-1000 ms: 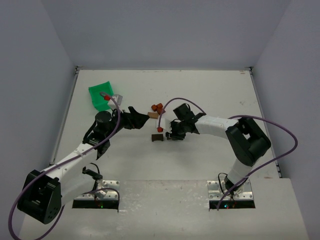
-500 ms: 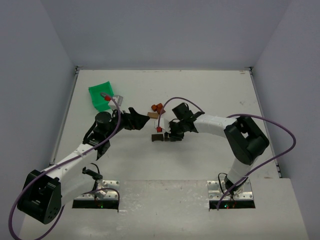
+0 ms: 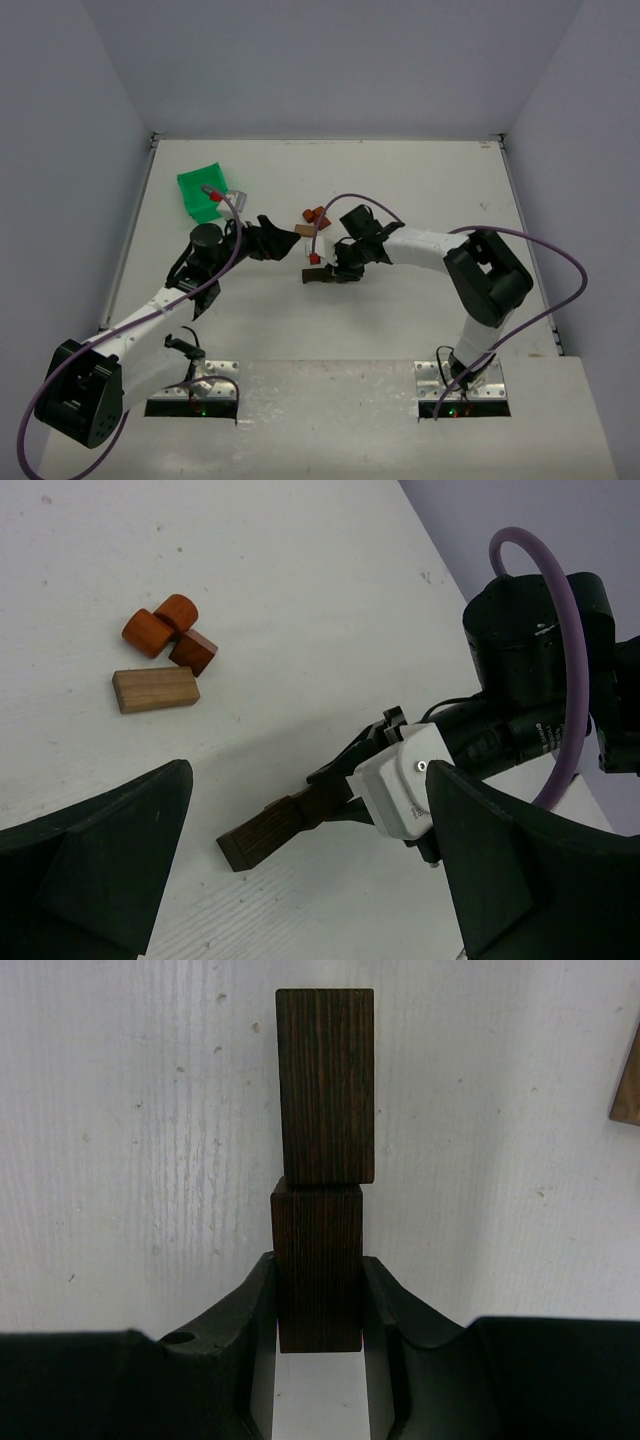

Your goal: Build the wood block tower

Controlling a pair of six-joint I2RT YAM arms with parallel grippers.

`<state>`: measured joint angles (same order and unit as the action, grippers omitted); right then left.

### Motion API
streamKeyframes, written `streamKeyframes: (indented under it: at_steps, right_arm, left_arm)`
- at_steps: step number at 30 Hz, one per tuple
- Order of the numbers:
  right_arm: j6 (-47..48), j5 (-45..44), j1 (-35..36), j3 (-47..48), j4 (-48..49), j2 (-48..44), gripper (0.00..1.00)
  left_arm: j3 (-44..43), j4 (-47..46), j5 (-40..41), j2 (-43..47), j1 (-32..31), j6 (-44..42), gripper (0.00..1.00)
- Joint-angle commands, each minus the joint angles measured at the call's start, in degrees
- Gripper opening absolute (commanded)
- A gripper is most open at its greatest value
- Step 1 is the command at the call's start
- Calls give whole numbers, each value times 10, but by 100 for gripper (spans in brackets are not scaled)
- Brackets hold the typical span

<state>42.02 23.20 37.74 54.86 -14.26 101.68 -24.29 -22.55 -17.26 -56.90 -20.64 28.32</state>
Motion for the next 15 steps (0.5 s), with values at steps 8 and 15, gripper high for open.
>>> streamKeyframes:
  at_steps: [8, 15]
  right_arm:
    - [-4, 4, 7, 33, -7, 10, 26]
    - [-5, 3, 7, 37, -5, 16, 30]
  left_arm:
    - [5, -40, -14, 7, 3, -7, 100]
    - [5, -42, -20, 6, 3, -8, 100]
